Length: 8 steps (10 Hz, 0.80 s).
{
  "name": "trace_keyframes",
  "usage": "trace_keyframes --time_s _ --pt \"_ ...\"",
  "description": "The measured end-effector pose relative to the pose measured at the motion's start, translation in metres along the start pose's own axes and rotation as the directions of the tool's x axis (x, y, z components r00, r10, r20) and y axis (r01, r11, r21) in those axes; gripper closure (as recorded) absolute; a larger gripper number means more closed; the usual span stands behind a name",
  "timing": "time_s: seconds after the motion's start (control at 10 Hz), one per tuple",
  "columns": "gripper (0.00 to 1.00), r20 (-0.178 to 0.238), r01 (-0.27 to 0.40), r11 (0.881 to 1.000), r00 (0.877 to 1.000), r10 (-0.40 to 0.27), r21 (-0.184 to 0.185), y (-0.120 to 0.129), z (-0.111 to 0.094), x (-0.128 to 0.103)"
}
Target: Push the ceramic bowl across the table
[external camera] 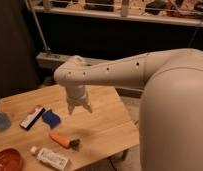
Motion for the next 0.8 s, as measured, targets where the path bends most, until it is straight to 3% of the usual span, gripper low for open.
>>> trace_keyframes --time_s 0.5,0.8 --pt "0.35 0.065 0.109 0.99 0.991 -0.115 0.092 0.032 0.001 0.003" --pt "0.35 0.051 0.229 0.964 0.97 -0.238 0.135 0.076 0.015 0.022"
